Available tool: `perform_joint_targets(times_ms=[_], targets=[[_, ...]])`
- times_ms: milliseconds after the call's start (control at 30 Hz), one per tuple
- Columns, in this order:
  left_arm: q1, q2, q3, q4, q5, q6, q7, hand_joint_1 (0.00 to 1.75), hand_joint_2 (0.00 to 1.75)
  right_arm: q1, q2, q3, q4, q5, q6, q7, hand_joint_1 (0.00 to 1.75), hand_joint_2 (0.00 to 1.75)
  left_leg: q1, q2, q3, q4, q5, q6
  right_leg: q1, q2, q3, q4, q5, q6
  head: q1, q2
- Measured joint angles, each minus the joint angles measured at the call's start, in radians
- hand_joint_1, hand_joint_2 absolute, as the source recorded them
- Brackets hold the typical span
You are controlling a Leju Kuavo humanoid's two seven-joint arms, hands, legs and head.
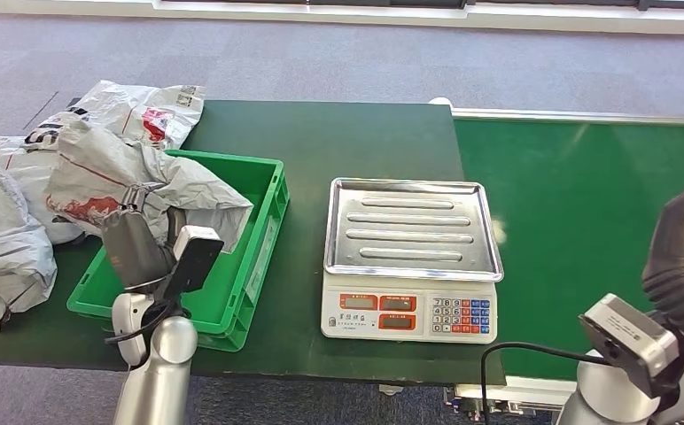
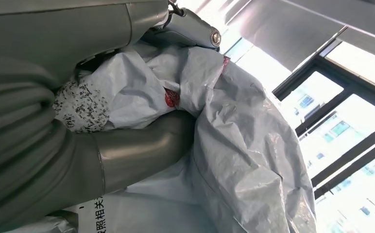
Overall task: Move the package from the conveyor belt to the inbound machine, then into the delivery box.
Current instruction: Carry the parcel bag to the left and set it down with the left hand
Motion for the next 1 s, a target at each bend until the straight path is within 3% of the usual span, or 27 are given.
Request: perform_joint_targets(times_ms=[433,533,567,667,1000], targets=[[0.016,0.010,-0.027,0.021,0.019,0.015,0.017,1.75,1.75,0.001,0.000,0.000,0.008,-0.003,0.000,-0.001,0.00,1.75,0.000,0.000,0.000,0.000,0.000,0.000,0.000,0.000,0.000,0.000,0.000,0.000,0.000,0.000],[0.017,0.012,-0.027,0.022,0.019,0.015,0.017,0.45,1.75,0.001,0.000,0.000,0.008,-0.003,0.000,-0.001,0.00,1.75,0.000,0.000,0.000,0.000,0.000,0.000,0.000,0.000,0.000,0.000,0.000,0.000,0.000,0.000],[0.017,0.012,-0.027,0.022,0.022,0.015,0.018,0.02,1.31,0.001,0.000,0.000,0.008,-0.003,0.000,-0.001,0.00,1.75,0.000,0.000,0.000,0.000,0.000,0.000,0.000,0.000,0.000,0.000,0.000,0.000,0.000,0.000],[0.017,0.014,-0.029,0.025,0.040,0.016,0.032,0.00,0.00,0.001,0.000,0.000,0.009,-0.005,0.000,-0.003,0.00,1.75,0.000,0.000,0.000,0.000,0.000,0.000,0.000,0.000,0.000,0.000,0.000,0.000,0.000,0.000],[0.018,0.021,-0.034,0.026,0.055,0.025,0.010,0.00,0.00,0.002,0.000,0.000,0.010,-0.004,0.000,0.000,0.00,1.75,0.000,0.000,0.000,0.000,0.000,0.000,0.000,0.000,0.000,0.000,0.000,0.000,0.000,0.000]])
